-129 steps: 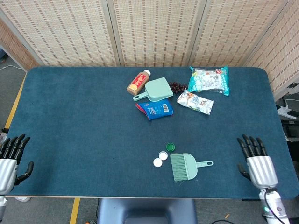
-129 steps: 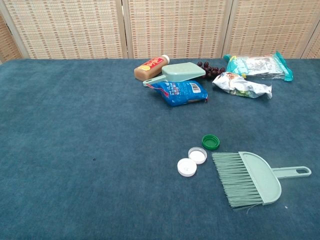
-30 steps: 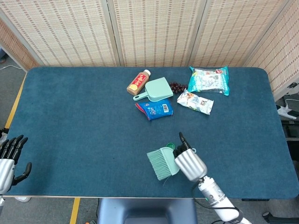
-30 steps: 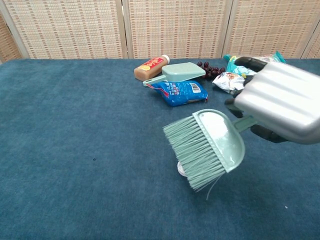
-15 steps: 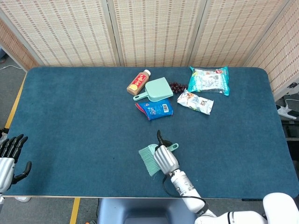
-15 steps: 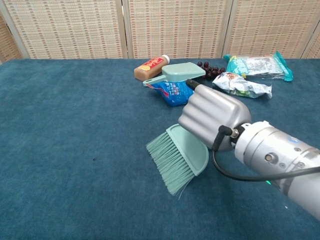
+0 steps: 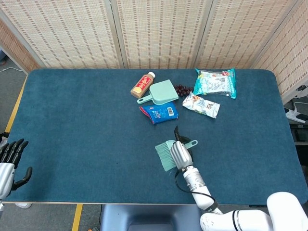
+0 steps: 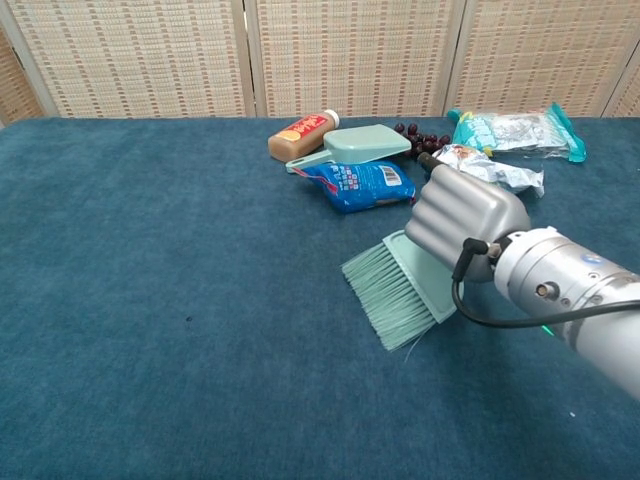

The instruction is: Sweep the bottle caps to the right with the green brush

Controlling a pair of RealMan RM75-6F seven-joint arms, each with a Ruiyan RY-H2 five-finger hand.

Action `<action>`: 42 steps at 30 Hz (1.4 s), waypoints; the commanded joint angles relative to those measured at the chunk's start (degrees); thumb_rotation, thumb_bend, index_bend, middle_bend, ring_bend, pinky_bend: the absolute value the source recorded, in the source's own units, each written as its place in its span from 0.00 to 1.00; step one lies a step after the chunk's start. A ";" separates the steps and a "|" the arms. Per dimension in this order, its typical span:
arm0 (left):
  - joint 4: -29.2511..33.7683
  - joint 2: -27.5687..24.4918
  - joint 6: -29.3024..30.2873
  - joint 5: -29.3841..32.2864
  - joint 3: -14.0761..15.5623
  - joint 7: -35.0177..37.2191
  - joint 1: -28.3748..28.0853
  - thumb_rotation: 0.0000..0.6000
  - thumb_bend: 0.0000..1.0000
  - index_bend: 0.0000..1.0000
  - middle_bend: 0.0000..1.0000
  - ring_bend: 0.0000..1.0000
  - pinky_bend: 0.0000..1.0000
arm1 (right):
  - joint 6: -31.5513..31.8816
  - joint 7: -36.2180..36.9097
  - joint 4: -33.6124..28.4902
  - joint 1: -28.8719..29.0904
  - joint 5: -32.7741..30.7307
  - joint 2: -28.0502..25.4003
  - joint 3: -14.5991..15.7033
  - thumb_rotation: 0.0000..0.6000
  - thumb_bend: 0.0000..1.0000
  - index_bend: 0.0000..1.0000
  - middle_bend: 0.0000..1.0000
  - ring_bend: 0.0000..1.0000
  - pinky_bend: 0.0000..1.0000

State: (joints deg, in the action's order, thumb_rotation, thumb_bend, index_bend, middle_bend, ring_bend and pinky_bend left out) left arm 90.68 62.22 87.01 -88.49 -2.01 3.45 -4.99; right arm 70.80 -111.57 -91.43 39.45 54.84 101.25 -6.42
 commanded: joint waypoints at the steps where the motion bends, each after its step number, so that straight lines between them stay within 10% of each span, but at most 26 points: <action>1: 0.04 0.13 0.03 -0.07 0.04 -0.35 0.00 1.00 0.45 0.00 0.00 0.00 0.01 | 0.62 1.41 1.03 0.28 -0.98 -1.37 0.72 1.00 0.41 0.95 0.82 0.48 0.08; 42: 0.43 1.86 -2.29 0.78 0.45 -5.10 -0.96 1.00 0.45 0.00 0.00 0.00 0.01 | -1.49 30.53 16.35 -6.84 -8.25 -23.12 8.39 1.00 0.41 0.95 0.82 0.48 0.08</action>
State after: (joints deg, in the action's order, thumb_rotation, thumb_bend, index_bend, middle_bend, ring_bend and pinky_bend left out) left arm 91.11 64.05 84.77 -87.71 -1.58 -1.61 -5.93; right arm 69.74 -84.69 -75.31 33.99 45.20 80.51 1.50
